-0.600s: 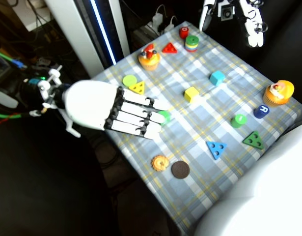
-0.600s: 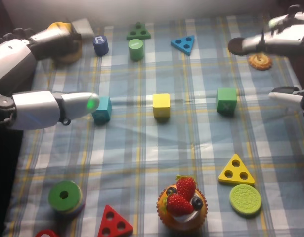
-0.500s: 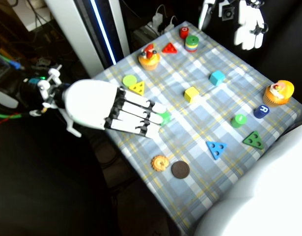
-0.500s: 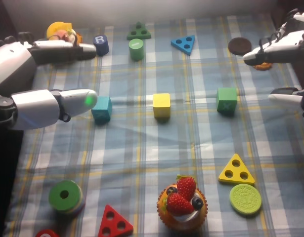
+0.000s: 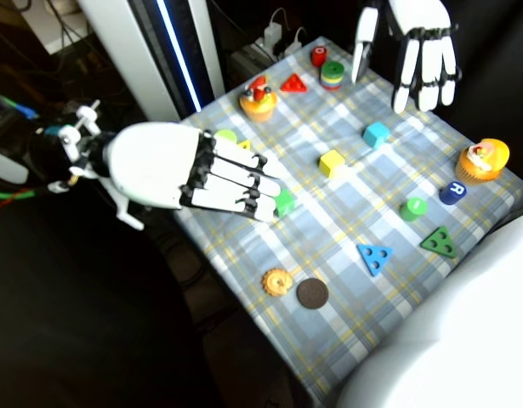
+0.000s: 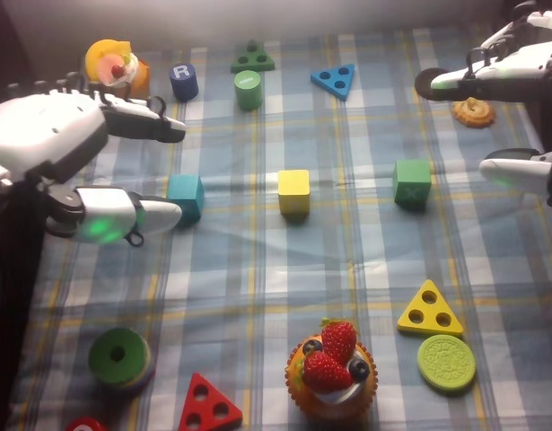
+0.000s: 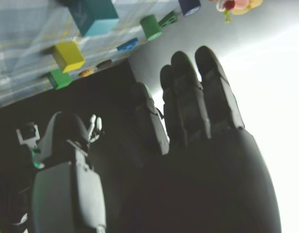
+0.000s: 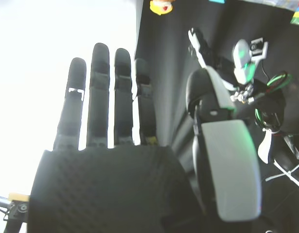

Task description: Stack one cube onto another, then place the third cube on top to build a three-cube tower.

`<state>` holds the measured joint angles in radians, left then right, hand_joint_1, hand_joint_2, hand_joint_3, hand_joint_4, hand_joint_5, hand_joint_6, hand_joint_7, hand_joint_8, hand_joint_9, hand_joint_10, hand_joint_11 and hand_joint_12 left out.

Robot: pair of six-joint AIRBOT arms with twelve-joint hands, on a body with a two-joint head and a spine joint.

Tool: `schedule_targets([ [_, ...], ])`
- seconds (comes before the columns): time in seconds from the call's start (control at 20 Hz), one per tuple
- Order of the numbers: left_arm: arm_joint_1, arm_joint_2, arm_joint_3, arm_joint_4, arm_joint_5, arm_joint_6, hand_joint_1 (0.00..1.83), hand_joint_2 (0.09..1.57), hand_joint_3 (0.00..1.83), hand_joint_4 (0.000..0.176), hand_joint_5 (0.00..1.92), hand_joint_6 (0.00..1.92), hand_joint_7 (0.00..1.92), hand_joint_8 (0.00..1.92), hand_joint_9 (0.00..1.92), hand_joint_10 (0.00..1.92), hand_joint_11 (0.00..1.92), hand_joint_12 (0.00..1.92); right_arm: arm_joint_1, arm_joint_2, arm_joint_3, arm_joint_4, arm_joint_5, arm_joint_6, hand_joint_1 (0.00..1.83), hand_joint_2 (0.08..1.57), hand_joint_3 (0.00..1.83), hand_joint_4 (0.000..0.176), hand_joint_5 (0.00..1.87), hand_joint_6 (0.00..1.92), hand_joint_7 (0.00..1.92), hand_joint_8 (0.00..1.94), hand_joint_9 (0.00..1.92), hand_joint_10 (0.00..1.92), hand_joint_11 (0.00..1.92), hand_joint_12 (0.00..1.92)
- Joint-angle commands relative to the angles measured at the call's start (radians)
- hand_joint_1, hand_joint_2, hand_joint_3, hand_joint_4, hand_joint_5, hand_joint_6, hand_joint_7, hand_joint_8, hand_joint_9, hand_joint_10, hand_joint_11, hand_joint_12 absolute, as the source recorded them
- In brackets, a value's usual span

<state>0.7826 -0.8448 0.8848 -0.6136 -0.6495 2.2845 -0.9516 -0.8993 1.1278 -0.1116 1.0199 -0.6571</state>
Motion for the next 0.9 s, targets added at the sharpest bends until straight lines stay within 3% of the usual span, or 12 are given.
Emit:
schedule_targets([
  [0.0, -0.019, -0.010, 0.012, 0.017, -0.067, 0.013, 0.80, 0.93, 0.00, 0.176, 0.62, 0.01, 0.40, 0.00, 0.40, 0.00, 0.21, 0.19, 0.015, 0.001, 0.000, 0.025, 0.121, 0.006, 0.51, 1.26, 0.00, 0.000, 0.50, 0.00, 0.65, 0.00, 0.65, 0.00, 0.18, 0.71],
  [0.2, -0.054, -0.051, 0.048, -0.034, -0.019, 0.130, 0.81, 0.94, 0.00, 0.176, 0.65, 0.01, 0.40, 0.00, 0.38, 0.00, 0.20, 0.18, 0.015, 0.001, 0.001, 0.022, 0.121, 0.007, 0.56, 1.26, 0.00, 0.000, 0.51, 0.00, 0.67, 0.00, 0.65, 0.00, 0.17, 0.71],
  [0.45, -0.084, -0.089, 0.091, -0.077, 0.023, 0.194, 0.85, 0.99, 0.00, 0.176, 0.71, 0.00, 0.40, 0.00, 0.35, 0.00, 0.15, 0.12, 0.015, 0.000, 0.003, 0.019, 0.120, 0.009, 0.59, 1.26, 0.00, 0.000, 0.52, 0.00, 0.70, 0.00, 0.66, 0.00, 0.12, 0.76],
  [0.6, -0.098, -0.112, 0.113, -0.114, 0.042, 0.251, 0.86, 1.02, 0.01, 0.153, 0.79, 0.02, 0.42, 0.01, 0.37, 0.01, 0.18, 0.12, 0.015, -0.001, 0.005, 0.018, 0.119, 0.009, 0.56, 1.27, 0.00, 0.000, 0.53, 0.00, 0.72, 0.00, 0.65, 0.00, 0.06, 0.85],
  [0.65, -0.099, -0.116, 0.118, -0.122, 0.045, 0.259, 0.89, 1.01, 0.00, 0.154, 0.83, 0.01, 0.43, 0.00, 0.38, 0.00, 0.19, 0.12, 0.015, -0.001, 0.005, 0.017, 0.119, 0.009, 0.56, 1.27, 0.00, 0.000, 0.52, 0.00, 0.72, 0.00, 0.63, 0.00, 0.02, 0.88],
  [0.7, -0.099, -0.118, 0.122, -0.129, 0.047, 0.259, 0.89, 1.02, 0.00, 0.166, 0.84, 0.01, 0.43, 0.00, 0.37, 0.00, 0.18, 0.12, 0.015, -0.002, 0.005, 0.016, 0.119, 0.010, 0.57, 1.28, 0.00, 0.000, 0.52, 0.00, 0.72, 0.00, 0.64, 0.01, 0.02, 0.90],
  [0.85, -0.099, -0.119, 0.128, -0.143, 0.050, 0.267, 0.91, 1.02, 0.00, 0.152, 0.88, 0.02, 0.46, 0.01, 0.39, 0.01, 0.21, 0.13, 0.014, -0.002, 0.005, 0.016, 0.118, 0.012, 0.52, 1.28, 0.00, 0.000, 0.52, 0.00, 0.74, 0.01, 0.64, 0.00, 0.02, 0.90],
])
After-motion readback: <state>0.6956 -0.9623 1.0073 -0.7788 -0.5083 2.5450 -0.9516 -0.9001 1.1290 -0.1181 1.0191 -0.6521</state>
